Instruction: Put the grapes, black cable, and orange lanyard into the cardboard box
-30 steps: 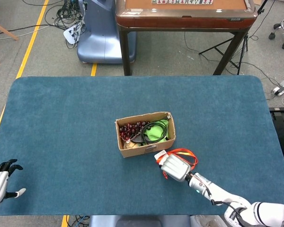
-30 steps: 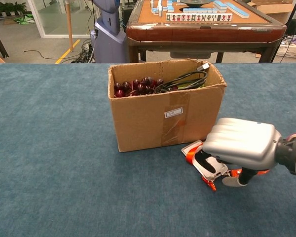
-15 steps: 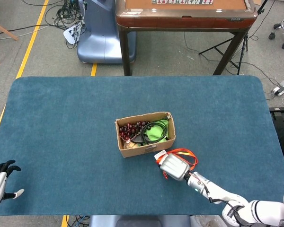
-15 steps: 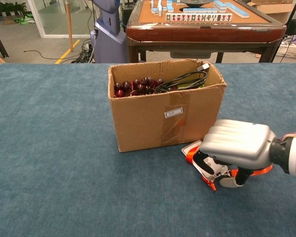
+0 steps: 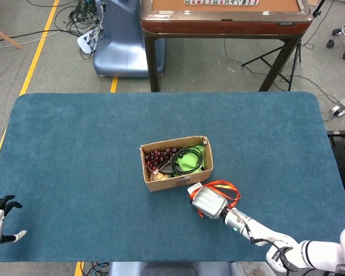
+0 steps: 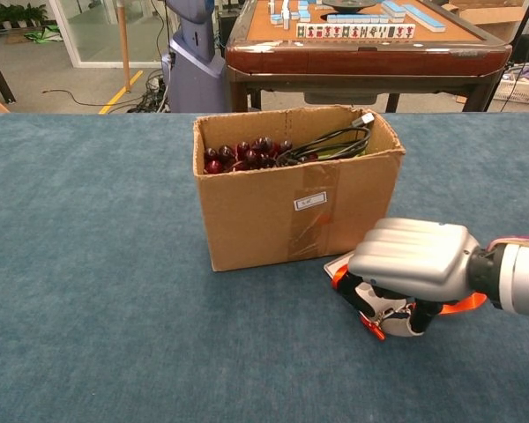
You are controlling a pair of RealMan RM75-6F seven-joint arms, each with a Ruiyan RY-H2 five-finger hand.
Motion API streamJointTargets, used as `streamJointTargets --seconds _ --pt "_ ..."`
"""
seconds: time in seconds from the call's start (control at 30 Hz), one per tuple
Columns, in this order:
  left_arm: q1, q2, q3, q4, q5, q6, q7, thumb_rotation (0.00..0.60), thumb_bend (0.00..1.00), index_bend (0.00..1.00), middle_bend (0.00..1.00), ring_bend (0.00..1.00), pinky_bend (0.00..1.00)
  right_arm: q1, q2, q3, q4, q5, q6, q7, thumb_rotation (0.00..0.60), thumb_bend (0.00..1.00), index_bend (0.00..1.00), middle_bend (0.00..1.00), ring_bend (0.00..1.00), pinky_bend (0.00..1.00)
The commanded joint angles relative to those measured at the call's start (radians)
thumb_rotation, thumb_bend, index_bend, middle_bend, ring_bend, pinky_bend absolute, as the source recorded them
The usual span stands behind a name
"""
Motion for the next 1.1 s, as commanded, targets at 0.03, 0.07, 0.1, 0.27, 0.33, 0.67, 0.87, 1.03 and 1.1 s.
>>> streamJointTargets --seconds 0.03,0.07,0.1,0.27,0.33,0.67,0.87,1.03,1.1 --pt "0.000 0.000 0.001 0.001 0.003 0.000 0.001 0.600 0.01 0.34 0.17 0.16 0.36 0.004 0.006 -0.001 -0.008 0.011 -0.007 -0.003 0.600 0.32 0.57 1.00 1.00 1.00" --pt "0.000 0.000 0.001 0.001 0.004 0.000 0.001 0.600 0.01 0.34 0.17 0.16 0.36 0.005 0.007 -0.001 -0.011 0.015 -0.010 -0.005 0.600 0.33 0.57 1.00 1.00 1.00" --pt "0.000 0.000 0.001 0.001 0.004 0.000 0.001 0.600 0.01 0.34 0.17 0.16 0.36 0.005 0.009 -0.002 -0.013 0.018 -0.012 -0.008 0.600 0.33 0.57 1.00 1.00 1.00" --pt "0.000 -0.001 0.001 0.001 0.009 0.002 0.002 0.600 0.01 0.34 0.17 0.16 0.36 0.009 0.011 -0.005 -0.021 0.045 -0.023 -0.033 0.600 0.36 0.58 1.00 1.00 1.00" --pt "0.001 0.000 0.001 0.000 0.010 0.003 0.002 0.600 0.01 0.34 0.17 0.16 0.36 0.009 0.011 -0.005 -0.023 0.059 -0.027 -0.045 0.600 0.37 0.58 1.00 1.00 1.00" --pt "0.000 -0.001 0.000 0.001 0.010 0.003 0.002 0.600 0.01 0.34 0.17 0.16 0.36 0.006 0.041 -0.005 -0.080 0.103 -0.007 -0.092 0.600 0.47 0.63 1.00 1.00 1.00" --pt "0.000 -0.002 0.000 0.001 0.011 0.002 0.005 0.600 0.01 0.34 0.17 0.16 0.36 -0.006 0.098 -0.015 -0.169 0.067 0.045 -0.099 0.600 0.48 0.64 1.00 1.00 1.00" --pt "-0.001 -0.003 -0.001 0.002 0.009 0.000 0.007 0.600 0.01 0.34 0.17 0.16 0.36 -0.022 0.158 -0.026 -0.263 0.013 0.102 -0.107 0.600 0.48 0.64 1.00 1.00 1.00" --pt "-0.001 -0.004 -0.001 0.003 0.007 -0.001 0.008 0.600 0.01 0.34 0.17 0.16 0.36 -0.028 0.180 -0.029 -0.295 -0.009 0.122 -0.111 0.600 0.48 0.64 1.00 1.00 1.00"
